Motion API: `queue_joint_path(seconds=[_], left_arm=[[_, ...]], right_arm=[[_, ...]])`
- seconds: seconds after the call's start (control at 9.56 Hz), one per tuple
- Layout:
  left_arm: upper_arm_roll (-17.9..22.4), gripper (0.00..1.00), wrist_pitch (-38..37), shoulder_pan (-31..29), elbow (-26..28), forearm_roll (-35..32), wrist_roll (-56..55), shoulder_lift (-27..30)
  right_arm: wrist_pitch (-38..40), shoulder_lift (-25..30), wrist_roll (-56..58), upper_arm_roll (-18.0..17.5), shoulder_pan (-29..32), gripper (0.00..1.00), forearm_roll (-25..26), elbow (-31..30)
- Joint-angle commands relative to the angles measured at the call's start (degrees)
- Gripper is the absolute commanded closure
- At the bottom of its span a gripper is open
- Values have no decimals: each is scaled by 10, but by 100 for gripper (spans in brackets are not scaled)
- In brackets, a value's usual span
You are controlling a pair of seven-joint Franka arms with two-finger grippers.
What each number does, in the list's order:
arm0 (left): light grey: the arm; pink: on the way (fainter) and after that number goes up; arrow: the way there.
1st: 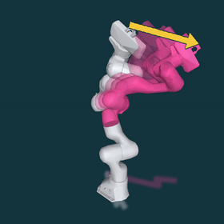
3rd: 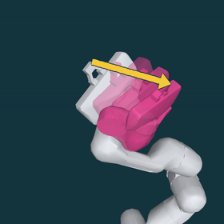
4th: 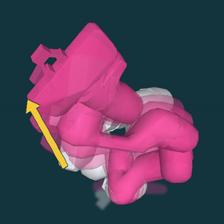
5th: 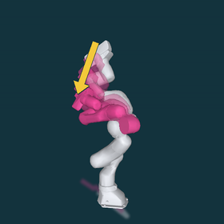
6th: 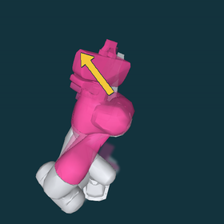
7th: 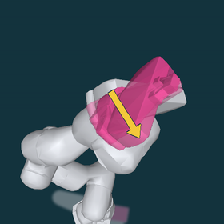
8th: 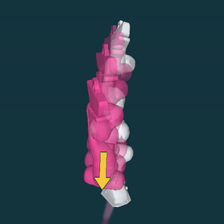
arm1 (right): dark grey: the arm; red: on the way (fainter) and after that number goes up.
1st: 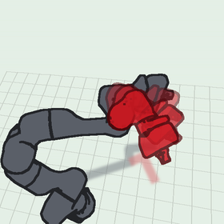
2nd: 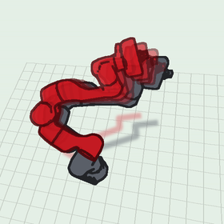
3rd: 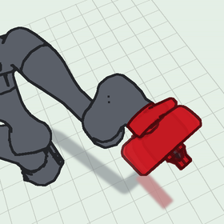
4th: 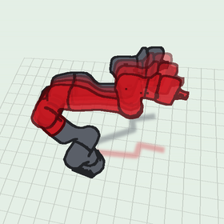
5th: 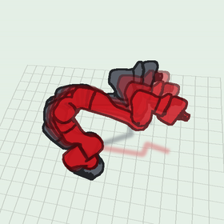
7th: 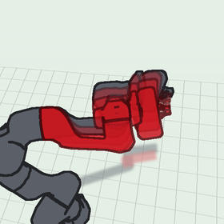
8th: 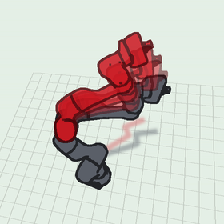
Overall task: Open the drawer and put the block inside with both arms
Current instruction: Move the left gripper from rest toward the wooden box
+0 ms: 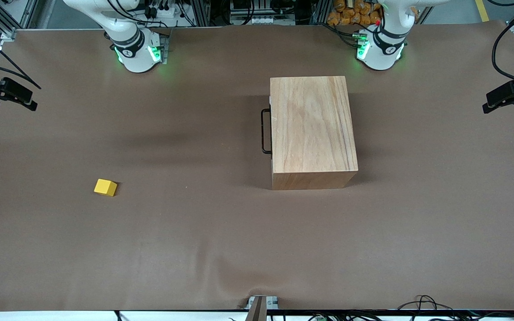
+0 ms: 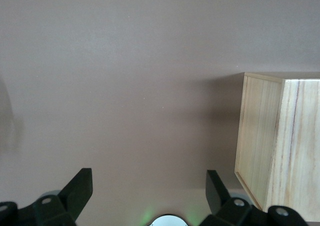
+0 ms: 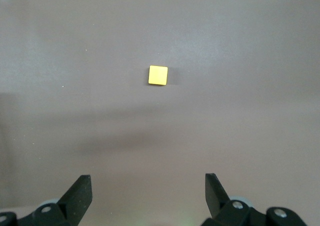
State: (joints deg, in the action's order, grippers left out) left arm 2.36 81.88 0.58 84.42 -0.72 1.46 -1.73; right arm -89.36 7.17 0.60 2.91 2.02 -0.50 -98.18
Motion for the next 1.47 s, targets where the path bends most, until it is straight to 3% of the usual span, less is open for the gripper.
queue_joint_path(seconds=[0.0, 0.52, 0.84, 0.94, 1.36], left_arm=[[-1, 0, 1, -1, 1, 1, 10, 2], [-33, 0, 0, -12, -7, 5, 3, 0], [-88, 0, 0, 17, -9, 0, -57, -20], [-106, 0, 0, 34, -9, -2, -88, -30], [-110, 0, 4, 138, -53, 0, -230, -90]], right_arm=[[9, -5, 5, -3, -4, 0, 2, 12], [9, -5, 5, -3, -10, 0, 3, 12], [9, -6, 5, -3, -10, 0, 3, 10], [9, -6, 3, -3, -16, 0, 3, 8], [9, -8, 5, -3, -15, 0, 7, 7]])
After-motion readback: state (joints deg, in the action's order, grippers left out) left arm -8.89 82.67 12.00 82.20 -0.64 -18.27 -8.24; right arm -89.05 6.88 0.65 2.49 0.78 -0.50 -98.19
